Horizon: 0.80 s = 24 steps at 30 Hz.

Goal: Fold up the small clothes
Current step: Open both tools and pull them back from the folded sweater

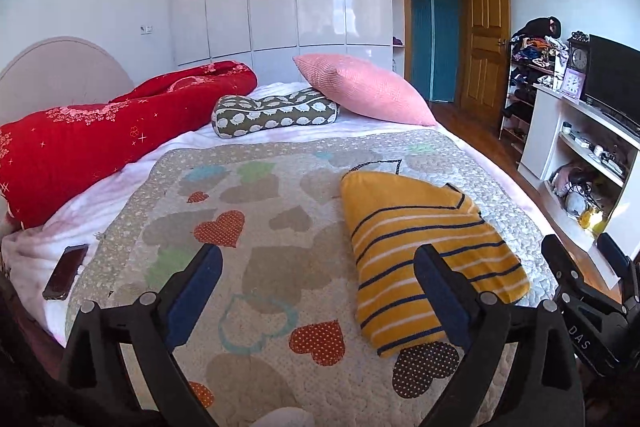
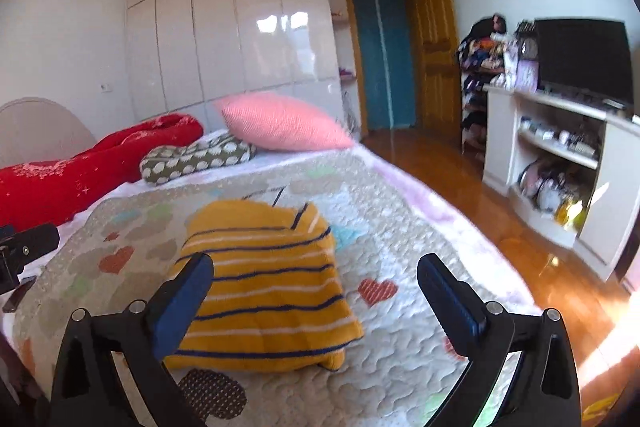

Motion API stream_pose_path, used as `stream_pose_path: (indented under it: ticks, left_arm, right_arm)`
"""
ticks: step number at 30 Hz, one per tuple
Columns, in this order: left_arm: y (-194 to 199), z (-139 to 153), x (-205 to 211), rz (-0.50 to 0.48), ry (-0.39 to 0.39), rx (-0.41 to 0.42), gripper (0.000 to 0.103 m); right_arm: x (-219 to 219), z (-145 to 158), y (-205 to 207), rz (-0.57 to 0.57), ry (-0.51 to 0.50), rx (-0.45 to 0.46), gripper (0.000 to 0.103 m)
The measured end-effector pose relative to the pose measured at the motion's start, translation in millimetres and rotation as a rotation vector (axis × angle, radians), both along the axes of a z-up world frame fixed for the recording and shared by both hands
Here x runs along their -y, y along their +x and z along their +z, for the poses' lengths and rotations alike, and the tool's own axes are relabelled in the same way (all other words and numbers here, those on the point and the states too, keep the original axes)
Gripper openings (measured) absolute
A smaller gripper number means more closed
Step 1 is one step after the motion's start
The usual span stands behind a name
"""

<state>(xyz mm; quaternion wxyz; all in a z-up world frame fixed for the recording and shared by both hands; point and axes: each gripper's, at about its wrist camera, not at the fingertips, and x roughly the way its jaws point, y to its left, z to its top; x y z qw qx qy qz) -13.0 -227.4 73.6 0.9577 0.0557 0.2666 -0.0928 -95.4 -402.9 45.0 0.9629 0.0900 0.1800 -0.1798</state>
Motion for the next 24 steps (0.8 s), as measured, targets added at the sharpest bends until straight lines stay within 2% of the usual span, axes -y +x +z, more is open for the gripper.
stream_pose_path:
  ticks: [2,4,6,14,24]
  left_arm:
    - [1,-3,2,-0.004,0.008,-0.007,0.096]
    - [2,-7,4,-0.001,0.021,-0.02,0.096]
    - [3,-11,5,-0.007,0.032,-0.037,0.096]
    - [8,-28,13,-0.031,0.064,-0.112,0.096]
    - [10,-35,14,-0.037,0.069,-0.148,0.096]
  right_arm:
    - [-2,-1,1,-0.05,-0.044,-0.013,0.103]
    - [3,-8,11,-0.043,-0.029,-0.094,0.103]
    - [9,-16,15,-0.032,-0.01,-0.134,0.103]
    - [8,-24,13,-0.003,0.012,-0.161,0.103]
    - [0,-33,18,0.021,0.014,-0.209,0.103]
